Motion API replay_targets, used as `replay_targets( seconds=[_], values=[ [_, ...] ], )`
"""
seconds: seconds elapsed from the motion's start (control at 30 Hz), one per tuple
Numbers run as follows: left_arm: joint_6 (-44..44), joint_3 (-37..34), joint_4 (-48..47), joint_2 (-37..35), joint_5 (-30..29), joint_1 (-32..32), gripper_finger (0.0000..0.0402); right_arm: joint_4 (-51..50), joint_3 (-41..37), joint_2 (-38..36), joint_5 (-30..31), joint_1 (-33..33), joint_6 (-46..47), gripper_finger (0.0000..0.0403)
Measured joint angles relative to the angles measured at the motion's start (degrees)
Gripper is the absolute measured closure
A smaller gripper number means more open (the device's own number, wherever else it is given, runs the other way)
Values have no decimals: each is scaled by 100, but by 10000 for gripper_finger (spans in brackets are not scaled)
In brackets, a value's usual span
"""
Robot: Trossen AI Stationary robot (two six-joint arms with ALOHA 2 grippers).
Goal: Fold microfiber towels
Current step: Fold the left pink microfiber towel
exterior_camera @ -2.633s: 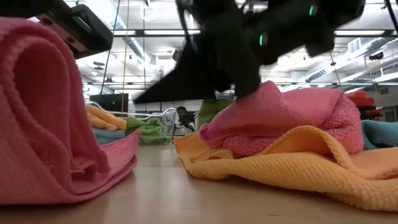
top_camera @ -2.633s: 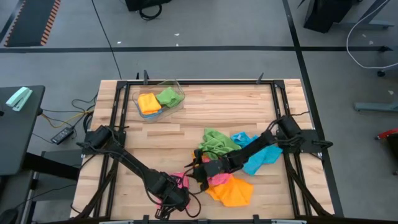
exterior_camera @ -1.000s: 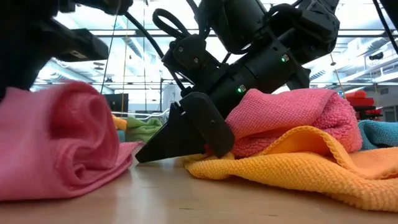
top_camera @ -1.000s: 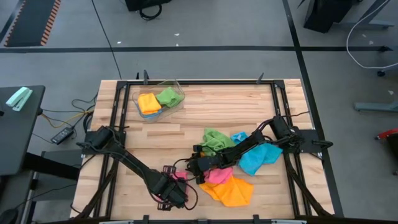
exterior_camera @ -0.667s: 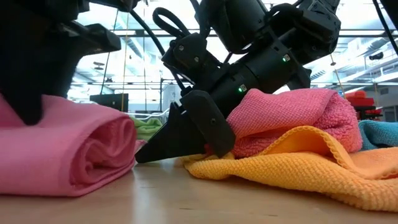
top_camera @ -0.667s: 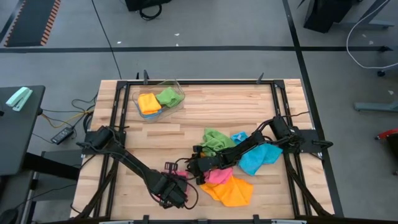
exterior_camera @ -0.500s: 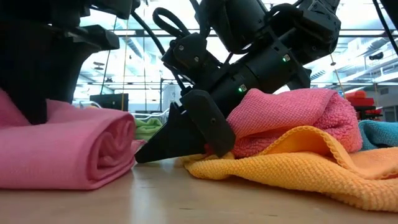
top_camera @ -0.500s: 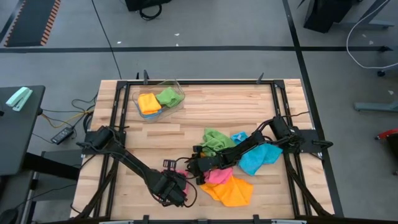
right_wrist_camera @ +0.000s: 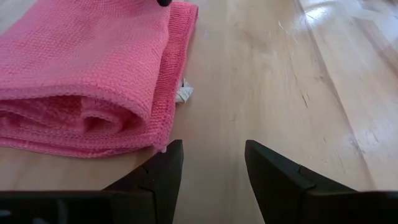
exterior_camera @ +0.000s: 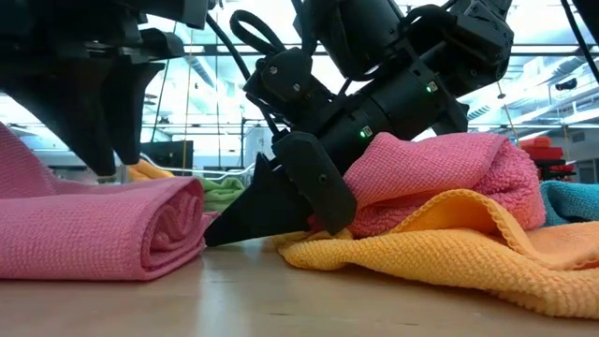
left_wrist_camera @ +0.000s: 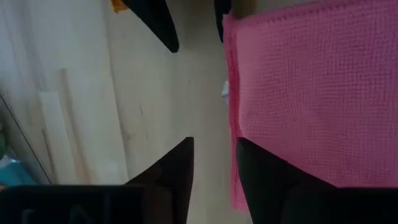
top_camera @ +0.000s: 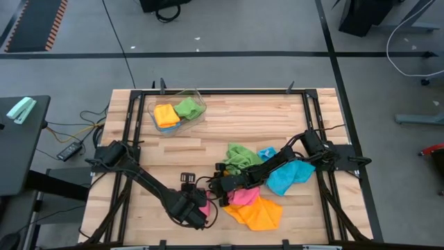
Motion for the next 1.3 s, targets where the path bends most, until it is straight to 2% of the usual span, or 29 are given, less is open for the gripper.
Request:
replay_targets(
  seconds=[0.27,0.4,0.57,0.7,0.83,0.97,1.2,1.3],
  values=[
    [-110,24,307,-322,586,-11,268,7,-2,0,-2,0,0,217],
    [-337,18,419,-348,631,-6,266,7,-2,0,-4,2,0,217],
    [-350,-156,650,-302,687,165,222,7,-2,0,-2,2,2,217],
    [-325,-454,666,-302,1065,366,184,7,-2,0,-2,2,2,217],
    [-317,-768,682,-302,1121,529,173,7,-2,0,-2,2,2,217],
    [-185,-789,824,-297,1123,552,199,7,-2,0,0,2,2,217],
    [-74,-789,1020,-297,1370,535,291,8,-2,0,1,2,0,217],
    [-27,-788,1107,-297,1299,535,326,7,-2,0,2,2,2,217]
  ],
)
